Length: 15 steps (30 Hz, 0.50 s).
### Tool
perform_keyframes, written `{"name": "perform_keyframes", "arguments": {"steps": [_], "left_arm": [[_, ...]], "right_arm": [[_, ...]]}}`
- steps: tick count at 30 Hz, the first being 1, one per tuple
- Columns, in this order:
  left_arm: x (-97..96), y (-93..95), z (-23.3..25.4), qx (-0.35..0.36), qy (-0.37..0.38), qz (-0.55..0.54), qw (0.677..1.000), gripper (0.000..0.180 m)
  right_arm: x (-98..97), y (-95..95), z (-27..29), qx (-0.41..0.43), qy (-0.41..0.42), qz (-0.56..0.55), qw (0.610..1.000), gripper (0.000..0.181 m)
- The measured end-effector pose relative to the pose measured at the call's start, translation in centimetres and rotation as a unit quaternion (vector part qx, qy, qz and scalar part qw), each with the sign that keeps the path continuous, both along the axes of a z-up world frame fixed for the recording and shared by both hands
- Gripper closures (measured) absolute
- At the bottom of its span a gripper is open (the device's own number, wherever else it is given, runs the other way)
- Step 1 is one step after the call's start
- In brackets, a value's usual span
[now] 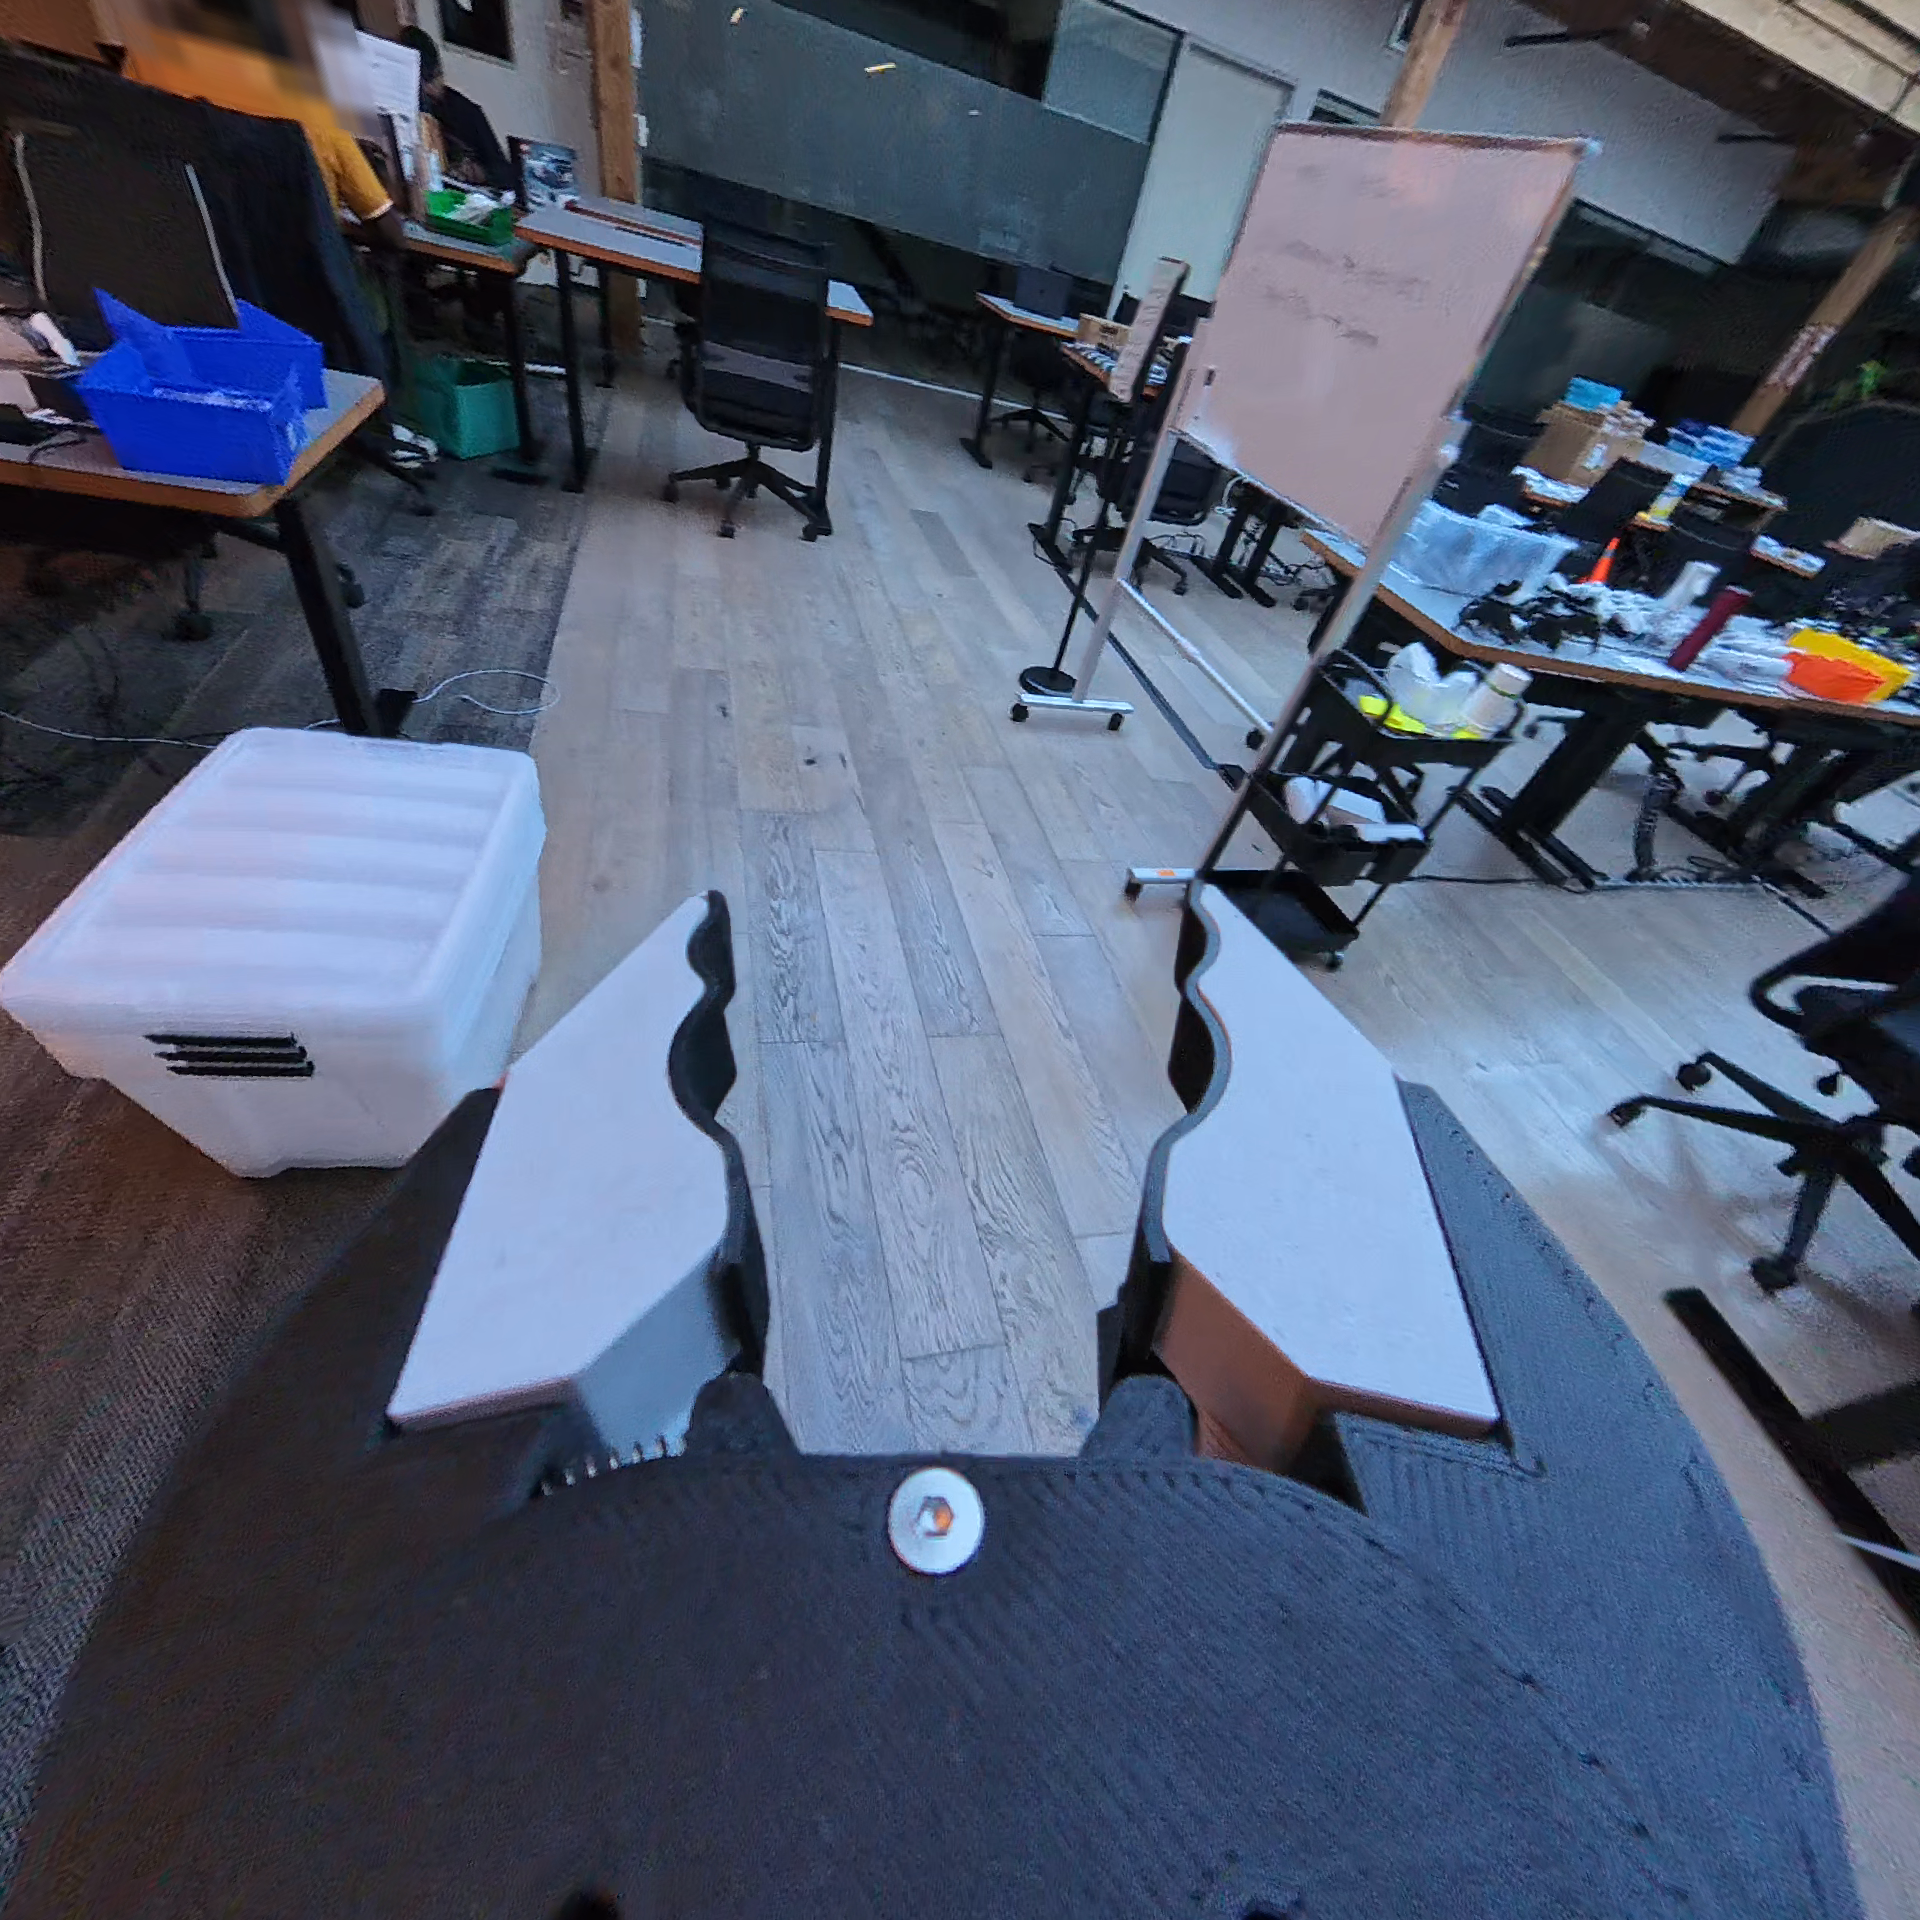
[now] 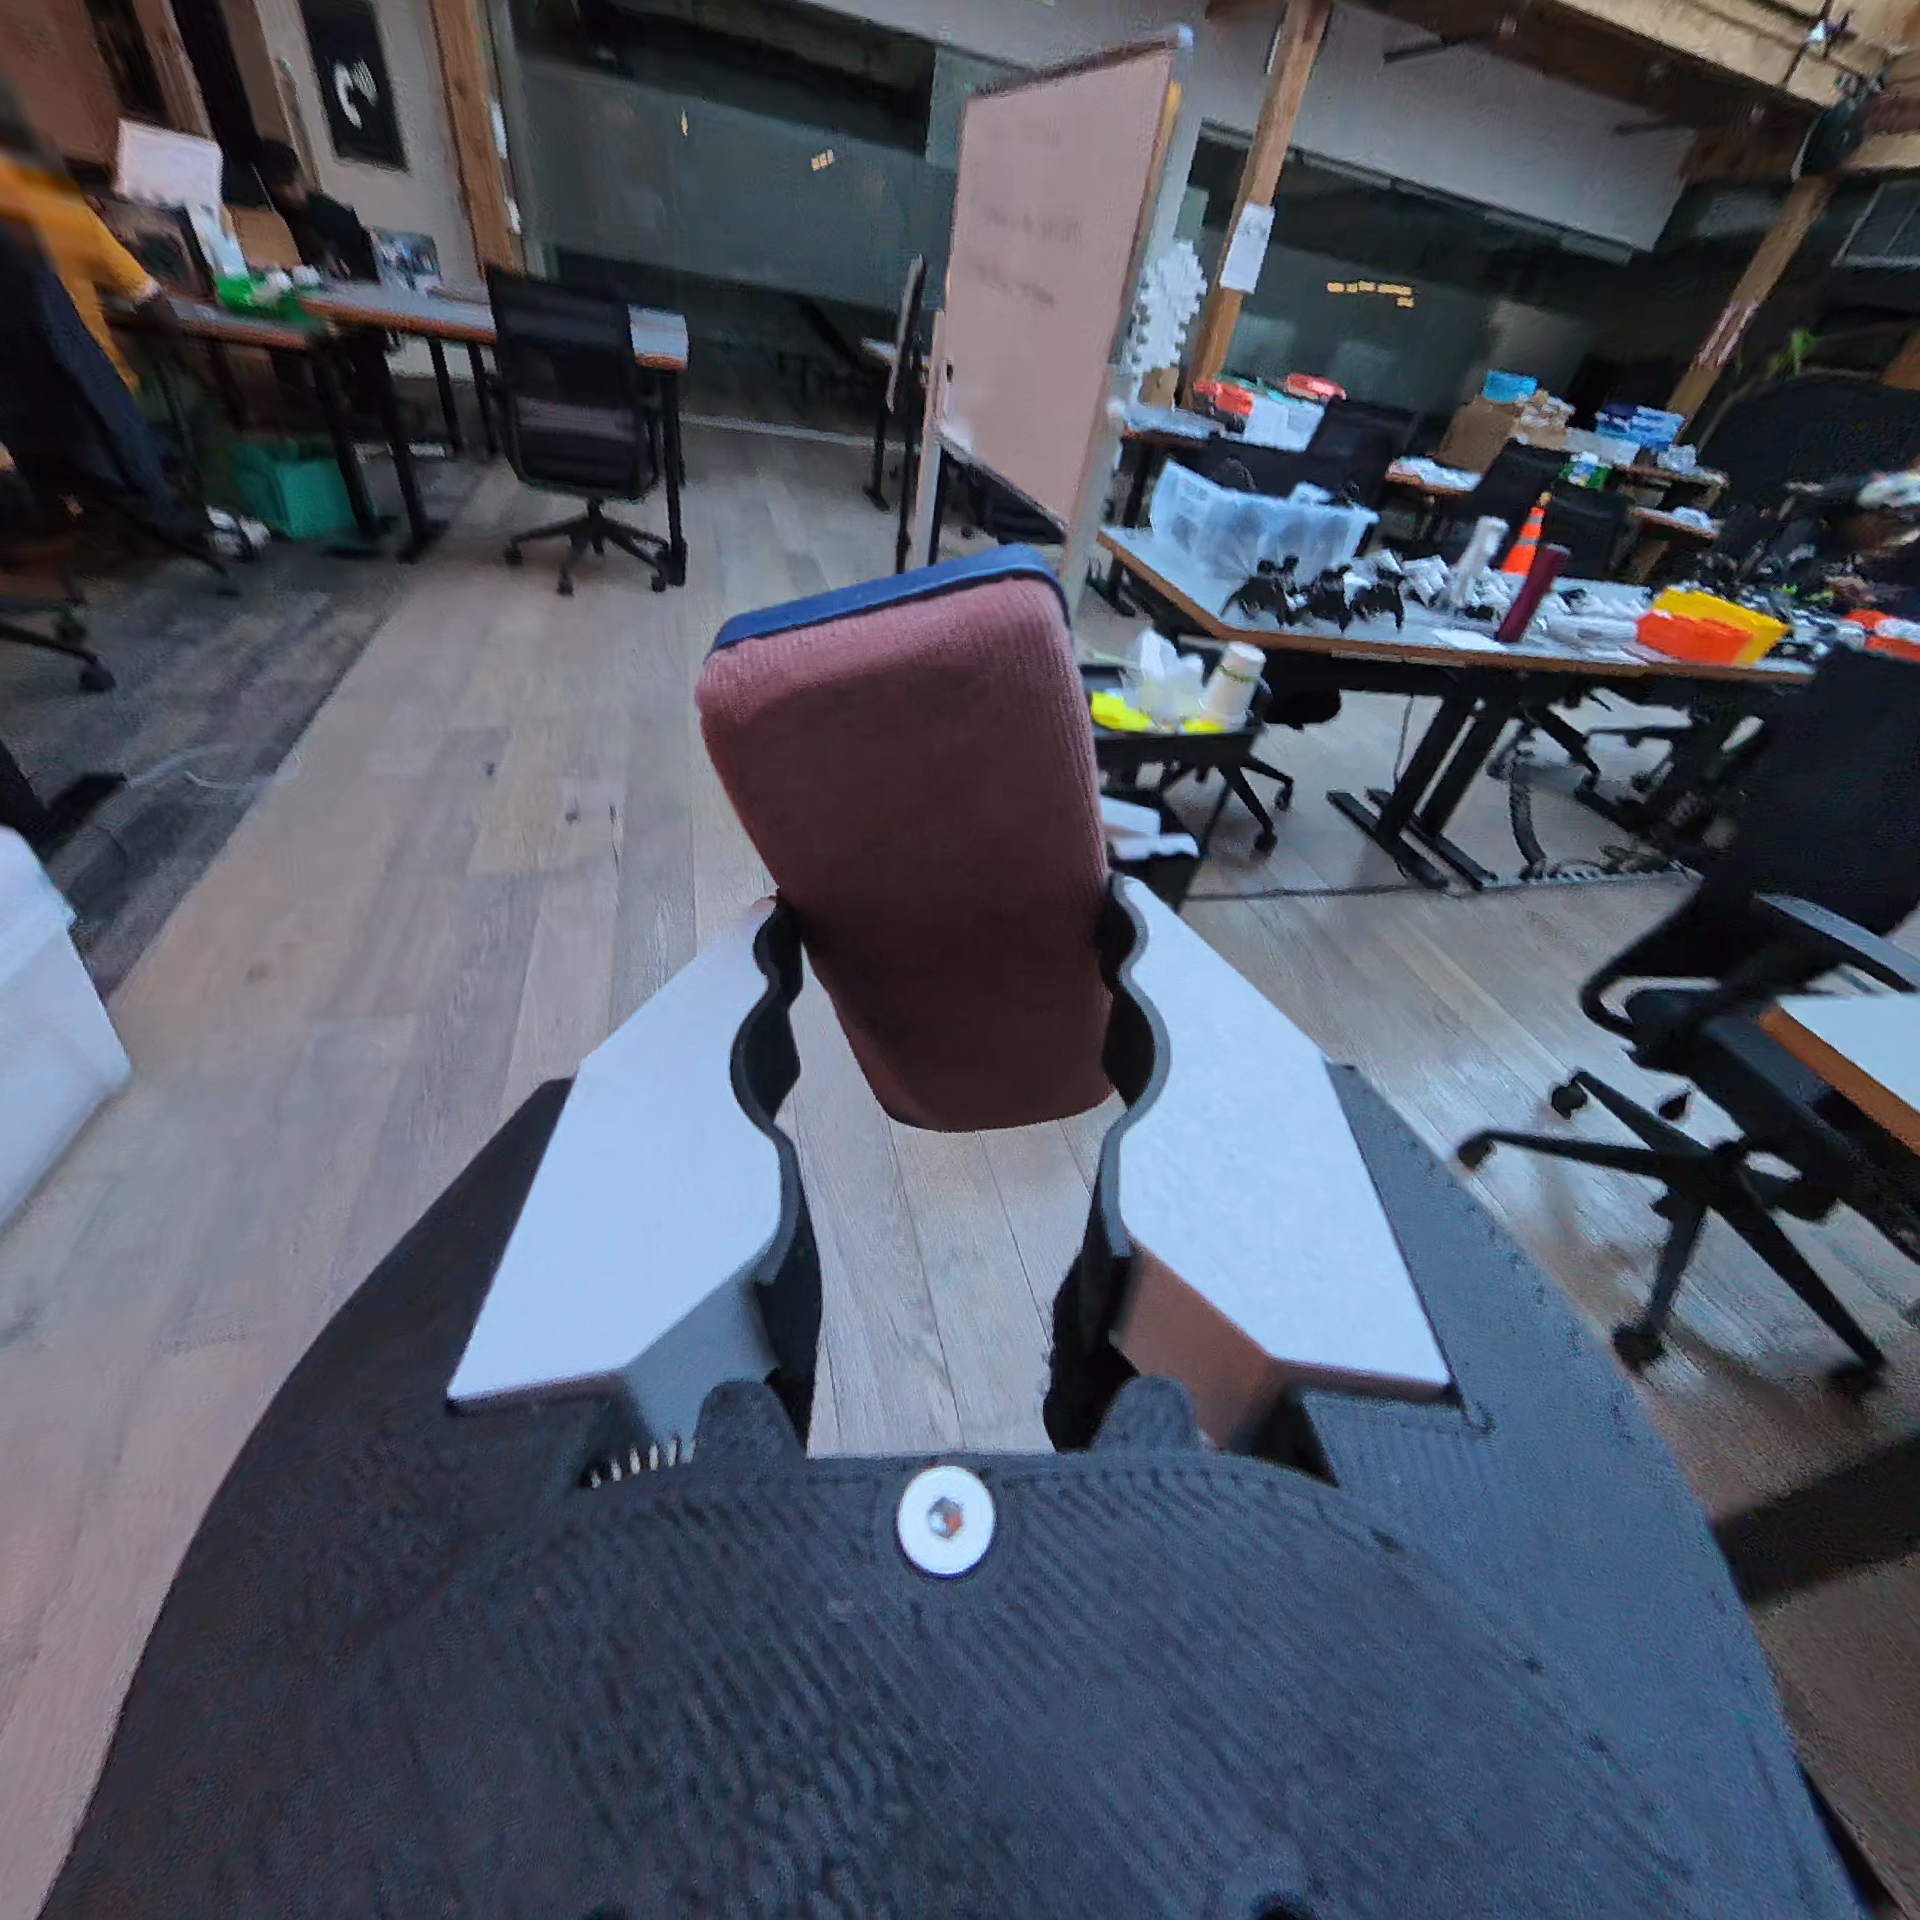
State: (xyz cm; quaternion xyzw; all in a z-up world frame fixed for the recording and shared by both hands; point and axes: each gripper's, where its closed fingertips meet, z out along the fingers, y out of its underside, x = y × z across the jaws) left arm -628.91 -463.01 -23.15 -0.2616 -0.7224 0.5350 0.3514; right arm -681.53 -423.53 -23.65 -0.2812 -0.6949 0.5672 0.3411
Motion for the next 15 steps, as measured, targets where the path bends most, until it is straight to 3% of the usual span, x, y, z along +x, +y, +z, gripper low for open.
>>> {"name": "perform_keyframes", "arguments": {"steps": [5, 9, 11, 15], "left_arm": [[-11.1, -18.0, -1.5, -0.012, -0.006, -0.002, 1.000, 0.095], [-24.9, -31.2, 3.2, -0.017, 0.021, -0.066, 0.997, 0.095], [-32.6, -36.9, 5.4, -0.038, 0.016, -0.101, 0.994, 0.095], [-47.0, -47.7, 6.8, -0.079, 0.003, -0.144, 0.986, 0.095]], "right_arm": [[-11.8, -16.5, 1.5, -0.072, 0.018, -0.017, 0.997, 0.124], [-18.8, -25.2, -0.3, -0.077, -0.020, -0.048, 0.996, 0.124], [-23.0, -28.0, 0.2, -0.047, -0.001, -0.079, 0.996, 0.124], [-31.8, -33.0, 1.6, -0.070, 0.020, -0.129, 0.989, 0.124]]}}
